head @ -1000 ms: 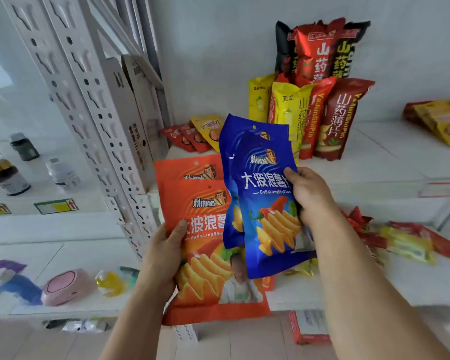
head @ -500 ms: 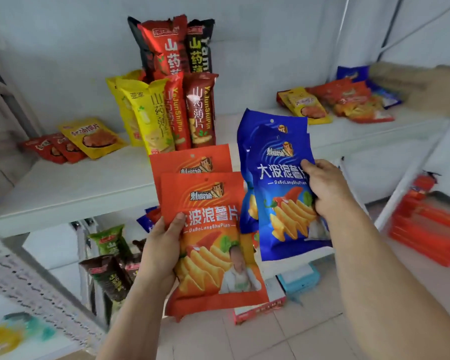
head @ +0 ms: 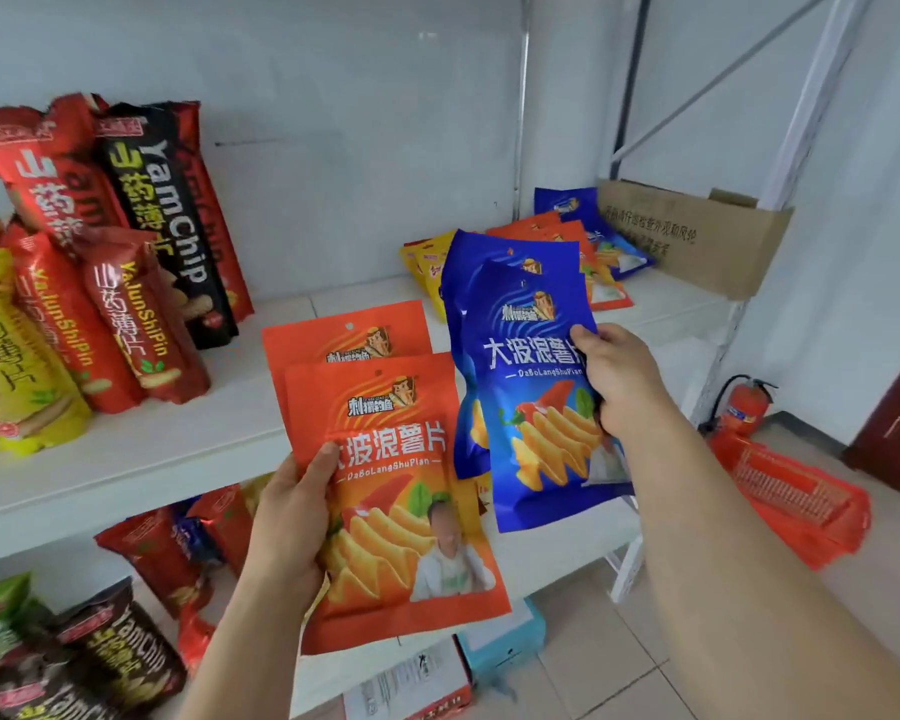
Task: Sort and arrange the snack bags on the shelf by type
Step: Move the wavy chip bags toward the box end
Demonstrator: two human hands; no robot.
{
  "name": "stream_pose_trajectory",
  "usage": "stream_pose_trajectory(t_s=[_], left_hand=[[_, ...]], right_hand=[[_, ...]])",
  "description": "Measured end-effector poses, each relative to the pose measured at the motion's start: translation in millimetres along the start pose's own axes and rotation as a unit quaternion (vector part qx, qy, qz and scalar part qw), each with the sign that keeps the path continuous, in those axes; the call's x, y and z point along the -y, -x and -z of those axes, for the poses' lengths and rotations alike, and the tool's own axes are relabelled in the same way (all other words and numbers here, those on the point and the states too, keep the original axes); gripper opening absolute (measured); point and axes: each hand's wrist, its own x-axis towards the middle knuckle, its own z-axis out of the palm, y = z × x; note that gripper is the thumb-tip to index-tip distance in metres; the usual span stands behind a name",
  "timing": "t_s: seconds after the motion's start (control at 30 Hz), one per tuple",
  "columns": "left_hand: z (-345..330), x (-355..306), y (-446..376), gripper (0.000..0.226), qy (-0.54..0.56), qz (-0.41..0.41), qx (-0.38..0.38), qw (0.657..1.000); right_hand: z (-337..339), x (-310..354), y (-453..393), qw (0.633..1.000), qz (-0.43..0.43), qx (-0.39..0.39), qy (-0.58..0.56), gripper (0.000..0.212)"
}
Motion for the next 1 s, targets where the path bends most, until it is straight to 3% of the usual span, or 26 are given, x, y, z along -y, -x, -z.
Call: stream_pose_trajectory(t_s=[0.4,0.5,1.0], left_hand=[[-142.9,-8.9,-129.2,0.022,-0.001,-0.032,0.020,0.999],[-168.3,-17.4,-162.3,0.021,-0.002,-0.039,0.018,0.999],[-295.3,-35.3,-250.1,0.019,0.037,-0.079,-0.114,0.990]], right_hand=[[17.7,20.8,-187.3,0.999,-0.005,-0.012,-0.036,0.028],[13.5,28.0,-233.2,0.999,0.000,-0.002,-0.052,0.018],[-2.4,57.0,-445.4,0.994,0.002,0.100,-0.038,0.020]])
